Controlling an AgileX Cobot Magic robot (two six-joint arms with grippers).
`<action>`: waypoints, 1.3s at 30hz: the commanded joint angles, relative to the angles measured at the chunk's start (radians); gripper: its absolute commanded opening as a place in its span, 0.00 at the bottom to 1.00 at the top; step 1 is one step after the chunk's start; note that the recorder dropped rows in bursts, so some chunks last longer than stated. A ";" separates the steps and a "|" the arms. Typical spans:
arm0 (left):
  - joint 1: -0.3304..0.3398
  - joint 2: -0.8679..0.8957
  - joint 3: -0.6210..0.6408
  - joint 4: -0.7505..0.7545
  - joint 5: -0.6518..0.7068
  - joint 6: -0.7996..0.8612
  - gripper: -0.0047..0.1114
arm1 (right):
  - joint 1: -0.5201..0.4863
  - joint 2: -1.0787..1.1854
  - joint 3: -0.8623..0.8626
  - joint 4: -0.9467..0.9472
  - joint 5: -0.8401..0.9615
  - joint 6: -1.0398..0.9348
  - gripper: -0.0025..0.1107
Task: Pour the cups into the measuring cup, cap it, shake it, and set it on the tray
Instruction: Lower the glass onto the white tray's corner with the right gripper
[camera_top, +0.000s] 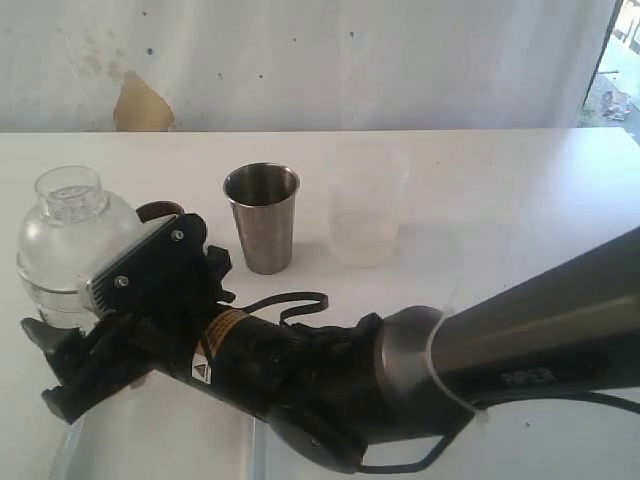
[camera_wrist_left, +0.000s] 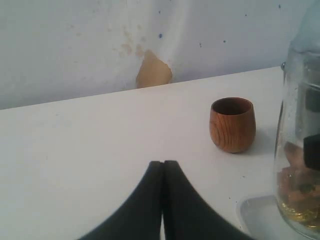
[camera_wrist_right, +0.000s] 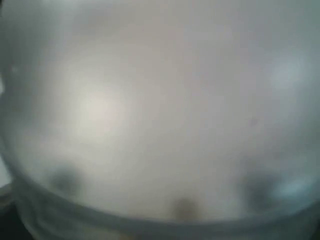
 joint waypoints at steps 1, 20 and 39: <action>-0.001 -0.004 0.005 0.006 -0.007 -0.002 0.04 | -0.029 0.021 0.001 -0.004 -0.049 0.002 0.02; -0.001 -0.004 0.005 0.006 -0.007 -0.002 0.04 | -0.053 0.098 -0.001 -0.186 -0.069 0.070 0.10; -0.001 -0.004 0.005 0.006 -0.007 -0.002 0.04 | -0.055 0.091 -0.003 -0.179 -0.095 0.041 0.85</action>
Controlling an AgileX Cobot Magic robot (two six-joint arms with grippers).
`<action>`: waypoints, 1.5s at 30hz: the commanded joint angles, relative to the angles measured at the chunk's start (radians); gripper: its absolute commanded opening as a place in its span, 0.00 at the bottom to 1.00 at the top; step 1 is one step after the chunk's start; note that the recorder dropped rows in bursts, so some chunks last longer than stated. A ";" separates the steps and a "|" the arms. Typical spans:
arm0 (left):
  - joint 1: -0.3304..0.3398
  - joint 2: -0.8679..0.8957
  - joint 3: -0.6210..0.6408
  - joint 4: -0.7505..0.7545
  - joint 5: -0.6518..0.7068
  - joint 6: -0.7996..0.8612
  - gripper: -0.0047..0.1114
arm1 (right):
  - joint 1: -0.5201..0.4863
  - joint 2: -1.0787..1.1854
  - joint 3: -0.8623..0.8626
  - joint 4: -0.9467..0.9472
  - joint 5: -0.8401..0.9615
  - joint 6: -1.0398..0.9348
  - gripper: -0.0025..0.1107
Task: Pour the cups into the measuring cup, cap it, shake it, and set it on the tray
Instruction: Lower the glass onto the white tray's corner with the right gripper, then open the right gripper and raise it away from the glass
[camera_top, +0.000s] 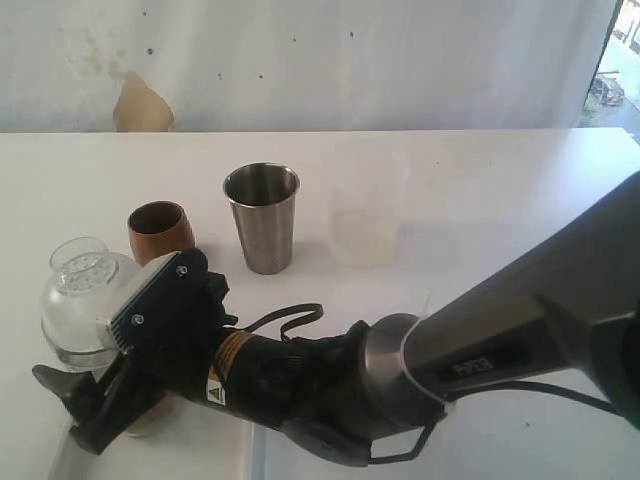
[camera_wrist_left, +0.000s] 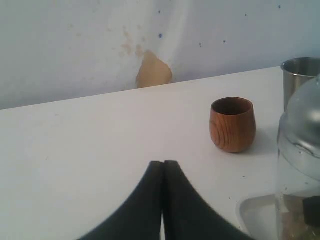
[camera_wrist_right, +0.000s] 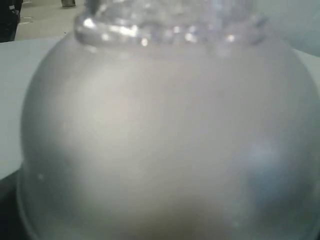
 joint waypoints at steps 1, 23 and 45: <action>-0.001 -0.004 0.005 0.006 -0.007 -0.002 0.04 | -0.008 -0.018 -0.003 0.014 -0.024 -0.020 0.85; -0.001 -0.004 0.005 0.006 -0.007 -0.002 0.04 | -0.008 -0.103 -0.001 0.014 0.017 -0.047 0.85; -0.001 -0.004 0.005 0.006 -0.007 -0.002 0.04 | -0.008 -0.204 -0.001 0.040 0.075 -0.086 0.84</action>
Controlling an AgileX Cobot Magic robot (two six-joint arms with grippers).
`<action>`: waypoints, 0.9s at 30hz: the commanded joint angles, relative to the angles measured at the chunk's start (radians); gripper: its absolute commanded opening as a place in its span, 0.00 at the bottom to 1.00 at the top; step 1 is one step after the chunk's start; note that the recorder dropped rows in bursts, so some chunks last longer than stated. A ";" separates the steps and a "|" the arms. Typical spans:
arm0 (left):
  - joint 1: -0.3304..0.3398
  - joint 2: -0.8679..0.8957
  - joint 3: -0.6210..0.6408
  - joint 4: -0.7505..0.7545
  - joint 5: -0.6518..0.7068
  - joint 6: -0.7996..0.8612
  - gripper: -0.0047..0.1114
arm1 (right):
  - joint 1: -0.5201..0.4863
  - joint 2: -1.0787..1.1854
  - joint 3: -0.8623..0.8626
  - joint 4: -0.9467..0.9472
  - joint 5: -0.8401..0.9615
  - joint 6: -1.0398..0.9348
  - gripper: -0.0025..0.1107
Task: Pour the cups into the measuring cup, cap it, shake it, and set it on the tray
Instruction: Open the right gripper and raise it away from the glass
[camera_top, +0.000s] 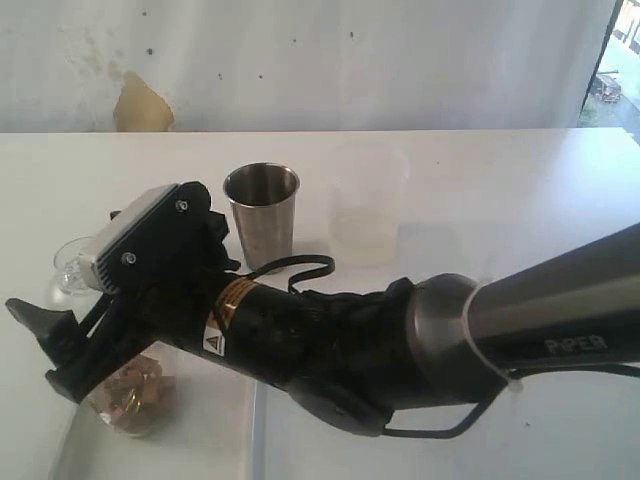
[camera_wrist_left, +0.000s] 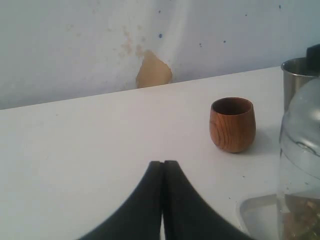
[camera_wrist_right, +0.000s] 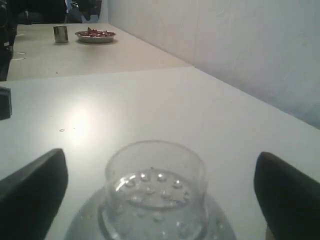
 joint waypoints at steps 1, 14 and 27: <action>-0.001 -0.004 0.005 0.006 -0.007 -0.002 0.04 | -0.006 -0.049 -0.001 0.002 0.026 -0.020 0.84; -0.001 -0.004 0.005 0.006 -0.007 -0.002 0.04 | -0.006 -0.322 -0.001 0.002 0.334 -0.020 0.31; -0.001 -0.004 0.005 0.006 -0.007 -0.002 0.04 | -0.006 -0.724 -0.001 0.002 0.795 -0.020 0.02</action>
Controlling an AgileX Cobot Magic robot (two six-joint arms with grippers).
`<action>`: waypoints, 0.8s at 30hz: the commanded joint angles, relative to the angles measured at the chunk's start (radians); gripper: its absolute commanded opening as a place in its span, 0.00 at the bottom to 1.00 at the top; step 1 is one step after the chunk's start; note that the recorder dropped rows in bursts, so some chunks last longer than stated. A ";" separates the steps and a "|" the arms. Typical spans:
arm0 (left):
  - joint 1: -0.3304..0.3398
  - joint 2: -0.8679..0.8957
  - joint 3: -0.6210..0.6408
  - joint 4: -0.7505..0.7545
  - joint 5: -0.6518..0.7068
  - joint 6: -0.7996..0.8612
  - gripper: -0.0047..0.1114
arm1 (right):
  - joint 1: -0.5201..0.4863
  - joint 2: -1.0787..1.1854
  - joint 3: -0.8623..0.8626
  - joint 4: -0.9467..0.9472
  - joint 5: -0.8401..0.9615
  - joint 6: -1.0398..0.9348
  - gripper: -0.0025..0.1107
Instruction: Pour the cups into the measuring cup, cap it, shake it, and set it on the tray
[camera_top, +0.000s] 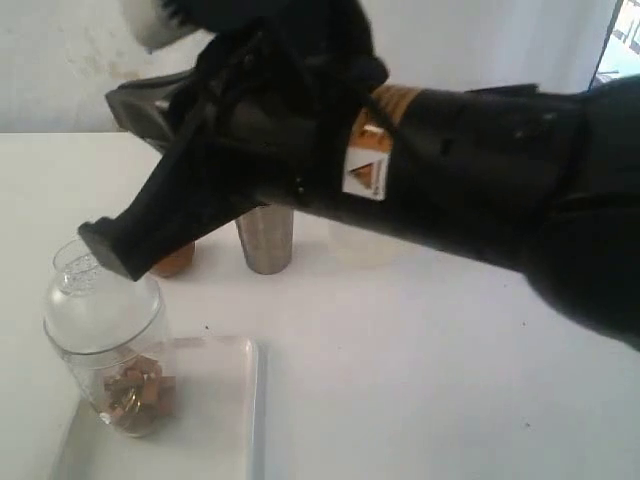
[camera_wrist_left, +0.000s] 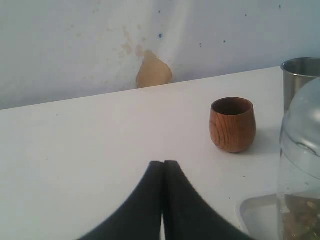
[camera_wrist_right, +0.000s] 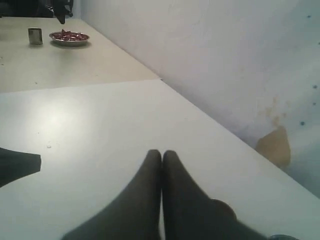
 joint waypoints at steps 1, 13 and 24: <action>-0.001 -0.004 0.005 0.006 -0.007 -0.002 0.04 | -0.006 -0.129 -0.001 0.002 0.150 -0.006 0.02; -0.001 -0.004 0.005 0.006 -0.007 -0.002 0.04 | -0.006 -0.521 0.078 0.002 0.481 -0.046 0.02; -0.001 -0.004 0.005 0.006 -0.007 -0.002 0.04 | -0.006 -0.706 0.107 -0.078 0.566 -0.042 0.02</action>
